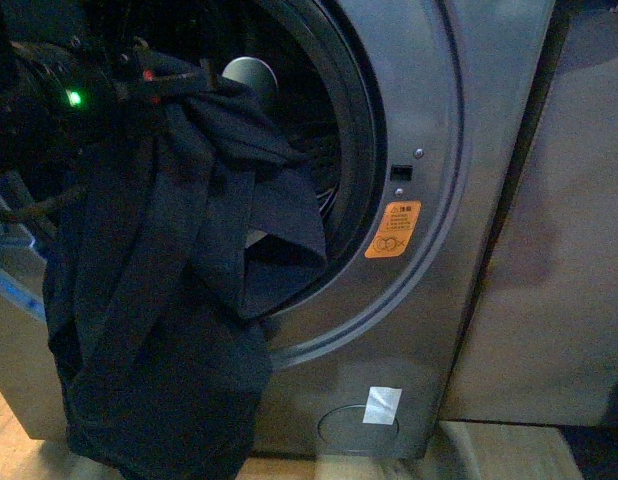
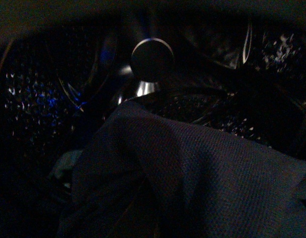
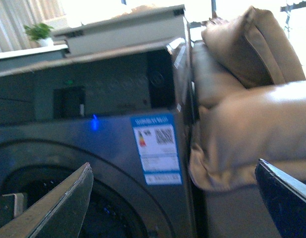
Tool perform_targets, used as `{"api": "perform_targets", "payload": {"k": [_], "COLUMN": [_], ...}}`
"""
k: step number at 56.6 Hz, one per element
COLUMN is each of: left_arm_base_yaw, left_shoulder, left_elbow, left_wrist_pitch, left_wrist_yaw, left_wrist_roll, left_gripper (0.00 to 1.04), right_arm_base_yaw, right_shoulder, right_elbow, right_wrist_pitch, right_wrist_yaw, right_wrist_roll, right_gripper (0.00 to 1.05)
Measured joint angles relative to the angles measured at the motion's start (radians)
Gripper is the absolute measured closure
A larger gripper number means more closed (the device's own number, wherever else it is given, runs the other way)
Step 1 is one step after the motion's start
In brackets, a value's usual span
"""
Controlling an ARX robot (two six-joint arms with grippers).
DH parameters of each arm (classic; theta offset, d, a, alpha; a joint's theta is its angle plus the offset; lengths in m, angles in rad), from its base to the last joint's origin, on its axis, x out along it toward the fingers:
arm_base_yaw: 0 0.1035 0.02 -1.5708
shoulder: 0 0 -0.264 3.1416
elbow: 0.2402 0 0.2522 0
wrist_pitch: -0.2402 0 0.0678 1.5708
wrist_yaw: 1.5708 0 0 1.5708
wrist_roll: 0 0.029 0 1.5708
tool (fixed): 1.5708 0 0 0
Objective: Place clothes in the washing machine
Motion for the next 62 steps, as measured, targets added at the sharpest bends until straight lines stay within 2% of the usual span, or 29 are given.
{"api": "perform_targets", "payload": {"k": [6, 9, 11, 17, 27, 33, 41, 45, 53, 57, 62], "left_arm_base_yaw": [-0.005, -0.01, -0.012, -0.018, -0.019, -0.014, 0.005, 0.016, 0.055, 0.071, 0.081], "left_shoulder": [0.084, 0.134, 0.163, 0.264, 0.418, 0.503, 0.592, 0.632, 0.768, 0.841, 0.918], "left_elbow": [0.003, 0.019, 0.035, 0.1, 0.256, 0.374, 0.535, 0.618, 0.904, 1.071, 1.266], "left_wrist_pitch": [0.055, 0.077, 0.077, 0.081, 0.023, -0.046, -0.142, -0.191, -0.35, -0.44, -0.551], "left_wrist_yaw": [-0.007, -0.019, -0.02, -0.031, -0.058, -0.065, -0.077, -0.083, -0.114, -0.122, -0.121], "left_wrist_roll": [0.018, 0.03, 0.036, 0.058, 0.083, 0.084, 0.084, 0.084, 0.097, 0.1, 0.099], "left_gripper": [0.94, 0.94, 0.94, 0.94, 0.94, 0.94, 0.94, 0.94, 0.94, 0.94, 0.94], "right_arm_base_yaw": [0.049, 0.058, 0.048, -0.016, -0.129, -0.188, -0.251, -0.277, -0.347, -0.448, -0.473], "right_shoulder": [-0.06, -0.08, -0.095, -0.176, -0.293, -0.348, -0.399, -0.425, -0.494, -0.527, -0.555], "right_elbow": [-0.125, -0.163, -0.197, -0.329, -0.495, -0.584, -0.666, -0.7, -0.785, -0.822, -0.85], "right_wrist_pitch": [-0.003, -0.017, -0.01, 0.034, 0.089, 0.115, 0.137, 0.146, 0.164, 0.164, 0.166], "right_wrist_yaw": [0.064, 0.125, 0.129, 0.07, -0.026, -0.091, -0.148, -0.173, -0.243, -0.356, -0.359], "right_wrist_roll": [0.072, 0.038, 0.0, -0.074, -0.105, -0.113, -0.118, -0.117, -0.118, -0.118, -0.118], "right_gripper": [0.08, 0.15, 0.2, 0.38, 0.65, 0.84, 1.04, 1.02, 1.02, 1.02, 1.02]}}
